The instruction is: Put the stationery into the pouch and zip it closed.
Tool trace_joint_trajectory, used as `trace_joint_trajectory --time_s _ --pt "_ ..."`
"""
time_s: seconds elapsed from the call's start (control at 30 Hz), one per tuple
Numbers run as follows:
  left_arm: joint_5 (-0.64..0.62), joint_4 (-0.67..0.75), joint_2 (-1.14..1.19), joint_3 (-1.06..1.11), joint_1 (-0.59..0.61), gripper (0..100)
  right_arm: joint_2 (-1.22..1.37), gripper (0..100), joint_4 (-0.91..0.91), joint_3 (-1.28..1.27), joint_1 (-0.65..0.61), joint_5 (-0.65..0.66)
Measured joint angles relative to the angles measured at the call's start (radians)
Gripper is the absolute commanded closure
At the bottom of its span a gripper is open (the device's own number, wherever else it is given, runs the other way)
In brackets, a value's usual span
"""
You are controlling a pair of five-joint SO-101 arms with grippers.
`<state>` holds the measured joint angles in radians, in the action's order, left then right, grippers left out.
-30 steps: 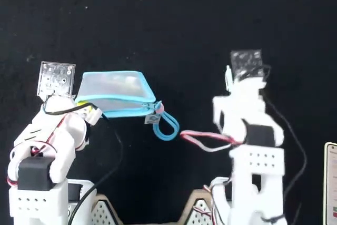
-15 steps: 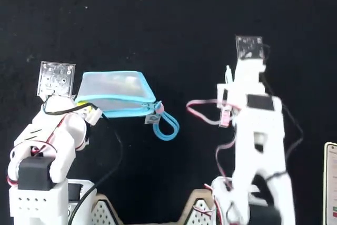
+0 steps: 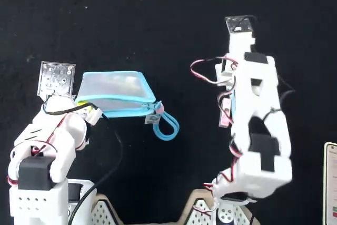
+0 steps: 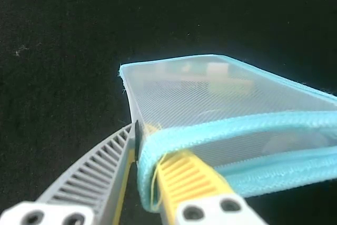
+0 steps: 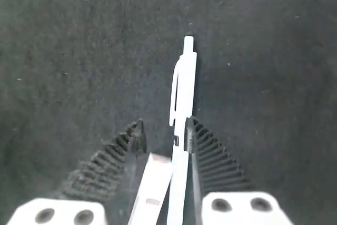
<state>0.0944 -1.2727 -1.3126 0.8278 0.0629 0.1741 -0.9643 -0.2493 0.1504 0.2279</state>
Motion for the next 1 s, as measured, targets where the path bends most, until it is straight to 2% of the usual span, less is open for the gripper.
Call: trace_joint_trajectory --time_s 0.57,0.73,0.83,1.0 --pt "0.000 -0.011 -0.003 0.000 0.000 97 0.453 87.8 -0.011 0.417 0.002 0.032" --pt "0.000 -0.017 -0.003 0.000 0.000 97 0.522 88.1 -0.120 0.548 0.003 0.040" --pt "0.000 -0.017 -0.003 0.000 0.000 97 0.557 98.6 -0.221 0.635 0.003 0.040" --pt "0.000 -0.017 -0.003 0.000 0.000 97 0.614 98.8 -0.370 0.779 0.003 0.040"
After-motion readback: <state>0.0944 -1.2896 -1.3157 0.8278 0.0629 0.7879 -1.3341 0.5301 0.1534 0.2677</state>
